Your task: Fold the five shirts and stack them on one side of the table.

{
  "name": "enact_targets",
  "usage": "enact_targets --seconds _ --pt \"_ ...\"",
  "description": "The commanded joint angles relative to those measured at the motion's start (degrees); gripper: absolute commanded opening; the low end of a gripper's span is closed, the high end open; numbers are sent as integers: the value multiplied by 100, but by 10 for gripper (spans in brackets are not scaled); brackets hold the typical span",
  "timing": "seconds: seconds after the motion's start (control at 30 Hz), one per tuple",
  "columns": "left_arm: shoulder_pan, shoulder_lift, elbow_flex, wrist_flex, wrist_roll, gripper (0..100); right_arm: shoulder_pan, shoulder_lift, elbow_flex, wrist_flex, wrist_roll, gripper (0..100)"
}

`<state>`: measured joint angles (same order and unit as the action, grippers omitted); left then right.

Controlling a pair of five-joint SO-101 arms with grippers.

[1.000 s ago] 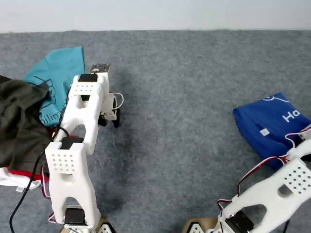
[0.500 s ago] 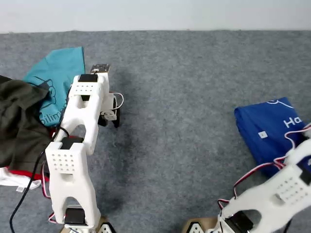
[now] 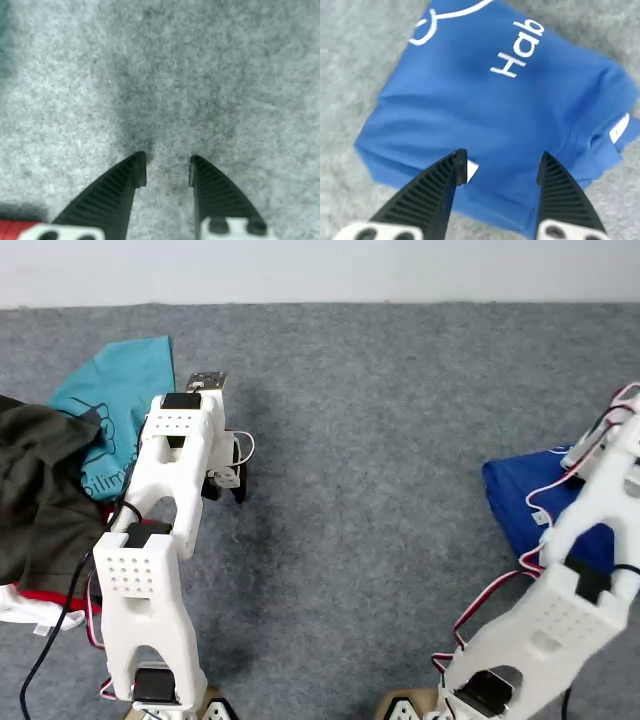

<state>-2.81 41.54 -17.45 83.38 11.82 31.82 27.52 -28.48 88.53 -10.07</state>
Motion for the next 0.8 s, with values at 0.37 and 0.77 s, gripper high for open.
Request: enact_targets --seconds 0.37,0.77 --pt "-237 35 13 -220 62 133 1138 -277 -9 198 466 172" --pt "-237 35 13 -220 62 133 1446 444 -26 -189 457 191"
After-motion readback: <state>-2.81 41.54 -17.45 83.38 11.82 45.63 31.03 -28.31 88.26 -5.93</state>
